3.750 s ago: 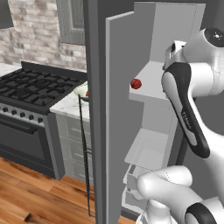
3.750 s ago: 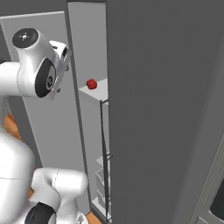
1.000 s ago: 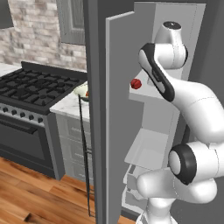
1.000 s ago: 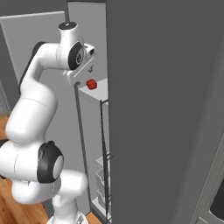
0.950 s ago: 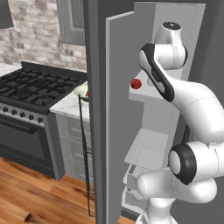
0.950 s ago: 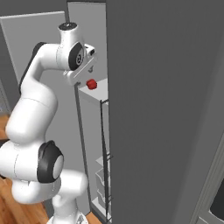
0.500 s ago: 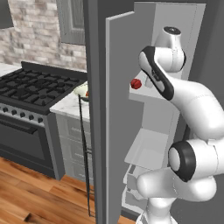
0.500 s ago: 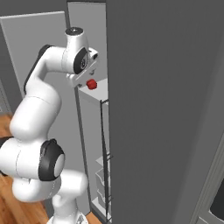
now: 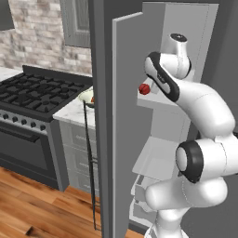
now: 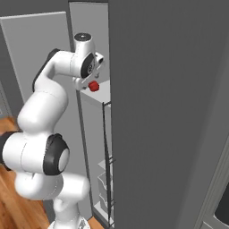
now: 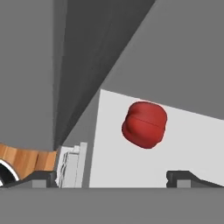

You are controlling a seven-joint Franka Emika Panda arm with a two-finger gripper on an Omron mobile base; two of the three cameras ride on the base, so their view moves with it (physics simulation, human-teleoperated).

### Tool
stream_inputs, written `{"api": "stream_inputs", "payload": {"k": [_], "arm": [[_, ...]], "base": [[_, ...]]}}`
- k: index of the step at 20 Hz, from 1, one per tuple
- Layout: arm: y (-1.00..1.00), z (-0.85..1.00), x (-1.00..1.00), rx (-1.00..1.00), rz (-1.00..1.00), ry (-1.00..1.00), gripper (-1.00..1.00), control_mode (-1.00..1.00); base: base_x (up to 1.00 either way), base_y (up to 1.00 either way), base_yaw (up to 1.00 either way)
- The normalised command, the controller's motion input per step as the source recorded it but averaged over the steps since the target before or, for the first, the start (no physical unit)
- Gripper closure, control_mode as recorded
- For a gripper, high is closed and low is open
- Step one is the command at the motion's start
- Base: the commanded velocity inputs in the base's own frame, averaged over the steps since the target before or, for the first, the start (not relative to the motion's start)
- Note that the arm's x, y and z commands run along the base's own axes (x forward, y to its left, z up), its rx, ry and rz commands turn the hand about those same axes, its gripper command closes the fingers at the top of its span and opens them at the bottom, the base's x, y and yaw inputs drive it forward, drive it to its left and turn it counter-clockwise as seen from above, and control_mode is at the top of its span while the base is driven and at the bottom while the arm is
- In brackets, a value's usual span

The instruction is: Take the sweet potato, bell pepper, and mango from the freezer and place them in the bowl on the counter.

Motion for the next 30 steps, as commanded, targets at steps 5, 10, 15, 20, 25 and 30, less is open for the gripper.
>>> {"api": "stream_inputs", "payload": {"k": [5, 10, 15, 20, 25, 30], "arm": [[0.00, -0.16, 0.36, 0.02, 0.00, 0.03, -1.00, -1.00], [0.00, -0.13, 0.38, 0.03, 0.00, 0.05, -1.00, -1.00], [0.00, -0.15, 0.37, 0.01, 0.00, 0.03, -1.00, -1.00], [0.00, -0.17, 0.24, 0.02, 0.00, 0.05, -1.00, -1.00], [0.00, -0.11, 0.10, 0.02, 0.00, 0.06, -1.00, -1.00], [0.01, -0.10, 0.29, 0.03, 0.00, 0.07, -1.00, -1.00]], "base": [[0.00, 0.00, 0.00], [0.00, 0.00, 0.00], [0.00, 0.00, 0.00], [0.00, 0.00, 0.00], [0.00, 0.00, 0.00], [0.00, 0.00, 0.00]]}}
